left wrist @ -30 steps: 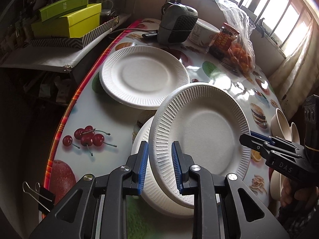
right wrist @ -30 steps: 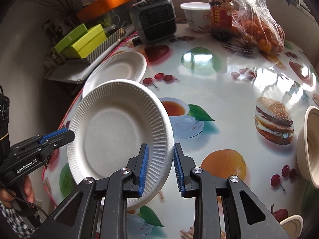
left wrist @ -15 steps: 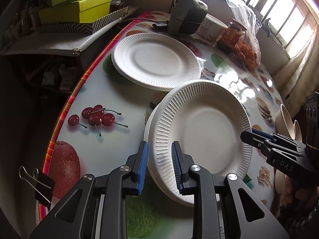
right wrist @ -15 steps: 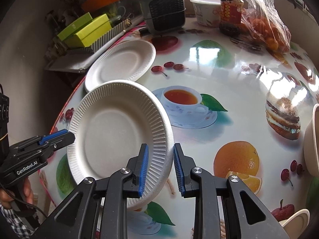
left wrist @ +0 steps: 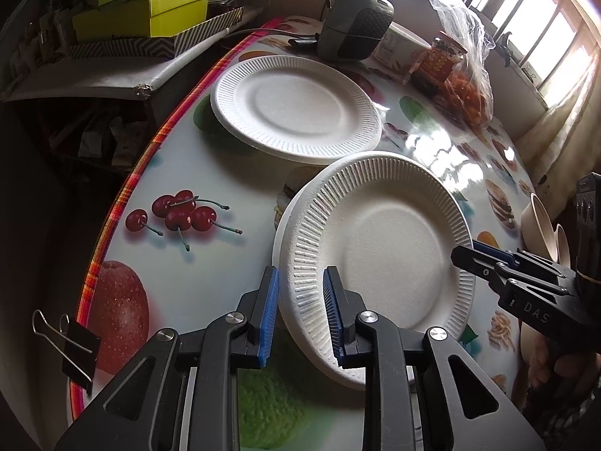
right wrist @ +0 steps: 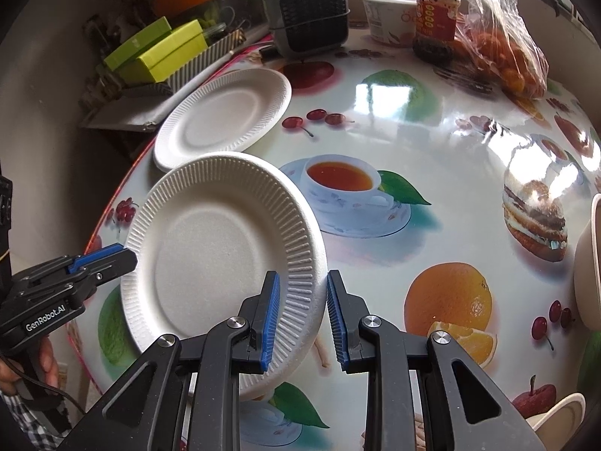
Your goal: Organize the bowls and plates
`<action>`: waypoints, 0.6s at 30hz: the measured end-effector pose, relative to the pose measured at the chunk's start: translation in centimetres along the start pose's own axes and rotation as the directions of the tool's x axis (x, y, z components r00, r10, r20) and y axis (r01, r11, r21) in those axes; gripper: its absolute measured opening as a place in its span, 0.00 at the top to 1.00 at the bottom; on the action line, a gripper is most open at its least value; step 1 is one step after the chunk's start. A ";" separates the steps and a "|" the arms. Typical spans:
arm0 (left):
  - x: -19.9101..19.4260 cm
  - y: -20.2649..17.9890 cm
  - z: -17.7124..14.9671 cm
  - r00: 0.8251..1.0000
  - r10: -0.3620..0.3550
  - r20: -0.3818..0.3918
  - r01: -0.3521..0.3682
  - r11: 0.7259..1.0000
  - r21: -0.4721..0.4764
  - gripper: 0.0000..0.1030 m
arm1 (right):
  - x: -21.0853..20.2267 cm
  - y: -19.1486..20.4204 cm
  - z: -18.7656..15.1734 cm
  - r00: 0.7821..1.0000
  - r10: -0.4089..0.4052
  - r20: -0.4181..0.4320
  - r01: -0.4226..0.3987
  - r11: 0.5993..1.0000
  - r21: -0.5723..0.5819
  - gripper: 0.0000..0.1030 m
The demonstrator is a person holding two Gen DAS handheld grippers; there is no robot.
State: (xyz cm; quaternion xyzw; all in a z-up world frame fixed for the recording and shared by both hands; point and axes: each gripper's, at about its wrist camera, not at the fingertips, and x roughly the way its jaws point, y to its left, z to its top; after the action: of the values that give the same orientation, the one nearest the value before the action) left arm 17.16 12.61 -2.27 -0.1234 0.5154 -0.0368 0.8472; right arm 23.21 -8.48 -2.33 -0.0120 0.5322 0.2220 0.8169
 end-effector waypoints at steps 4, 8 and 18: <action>0.0 0.0 0.0 1.000 0.001 0.001 -0.001 1.000 -0.001 0.76 | 0.0 0.0 0.0 1.000 -0.004 0.000 0.004 1.000 -0.003 0.76; 0.2 -0.1 0.1 1.000 0.006 -0.007 -0.006 1.000 0.001 0.75 | 0.1 0.0 0.0 1.000 -0.006 0.001 0.006 1.000 -0.002 0.76; 0.2 -0.2 0.1 1.000 0.012 -0.005 -0.012 1.000 0.001 0.75 | 0.0 -0.2 0.2 1.000 -0.007 0.002 0.007 1.000 0.000 0.76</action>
State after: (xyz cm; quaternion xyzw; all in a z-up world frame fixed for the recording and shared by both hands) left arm 17.33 12.43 -2.35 -0.1199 0.5184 -0.0325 0.8461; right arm 23.46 -8.66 -2.32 -0.0137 0.5314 0.2190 0.8182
